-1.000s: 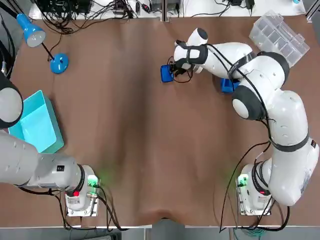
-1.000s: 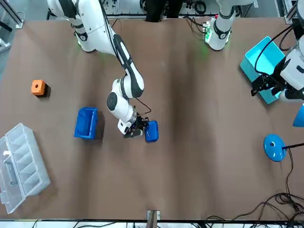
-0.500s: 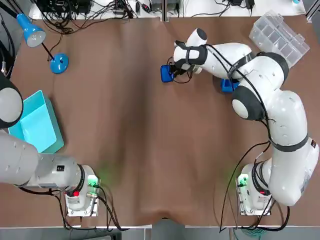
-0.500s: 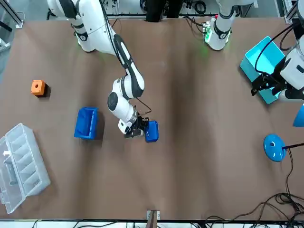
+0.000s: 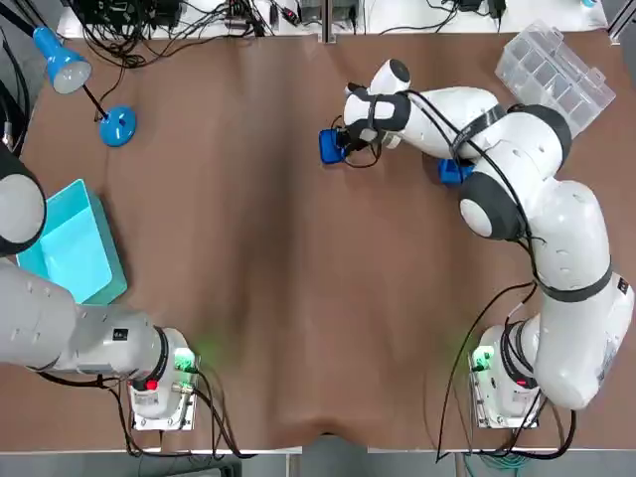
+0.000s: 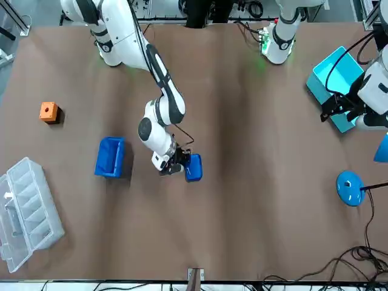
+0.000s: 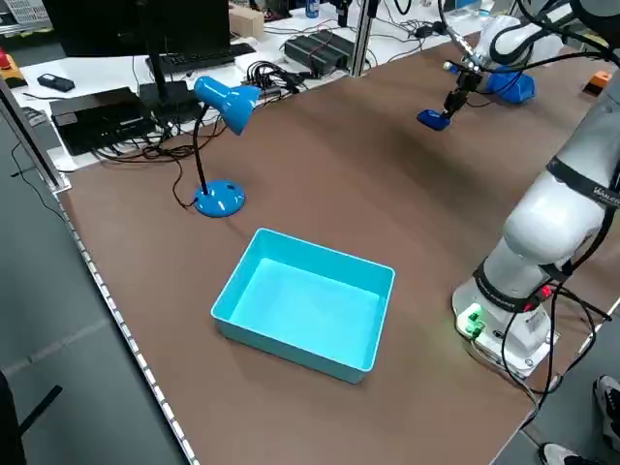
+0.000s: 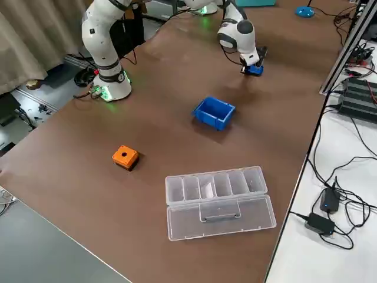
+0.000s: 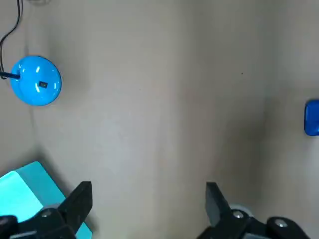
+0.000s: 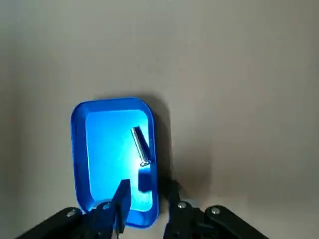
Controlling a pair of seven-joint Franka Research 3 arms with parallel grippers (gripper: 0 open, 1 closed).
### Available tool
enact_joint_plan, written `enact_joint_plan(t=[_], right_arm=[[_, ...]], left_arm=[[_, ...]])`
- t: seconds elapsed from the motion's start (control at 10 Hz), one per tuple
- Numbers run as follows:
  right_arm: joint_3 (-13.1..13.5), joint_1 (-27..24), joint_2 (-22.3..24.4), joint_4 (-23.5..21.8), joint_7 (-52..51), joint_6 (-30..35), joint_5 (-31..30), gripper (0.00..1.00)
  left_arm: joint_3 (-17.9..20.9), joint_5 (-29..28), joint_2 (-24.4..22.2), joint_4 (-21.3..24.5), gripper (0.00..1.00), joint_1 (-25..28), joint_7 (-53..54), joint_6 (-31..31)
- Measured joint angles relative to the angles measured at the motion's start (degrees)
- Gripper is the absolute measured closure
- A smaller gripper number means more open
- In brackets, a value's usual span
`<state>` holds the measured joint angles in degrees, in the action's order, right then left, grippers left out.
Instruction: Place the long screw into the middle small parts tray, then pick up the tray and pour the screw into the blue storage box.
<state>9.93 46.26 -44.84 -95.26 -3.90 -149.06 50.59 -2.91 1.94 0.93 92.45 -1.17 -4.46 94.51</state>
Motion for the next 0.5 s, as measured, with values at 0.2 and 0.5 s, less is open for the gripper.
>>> enact_joint_plan(t=[0.2, 0.5], right_arm=[[-0.02, 0.73, -0.32, 0.03, 0.02, -1.47, 0.58, 0.7], [-0.02, 0.76, -0.57, 0.07, 0.02, -1.71, 0.83, 0.91]], left_arm=[[-0.02, 0.0, 0.0, -0.03, 0.0, 0.0, 0.0, 0.0], [-0.03, 0.0, 0.15, -0.05, 0.0, 0.0, 0.0, 0.0]])
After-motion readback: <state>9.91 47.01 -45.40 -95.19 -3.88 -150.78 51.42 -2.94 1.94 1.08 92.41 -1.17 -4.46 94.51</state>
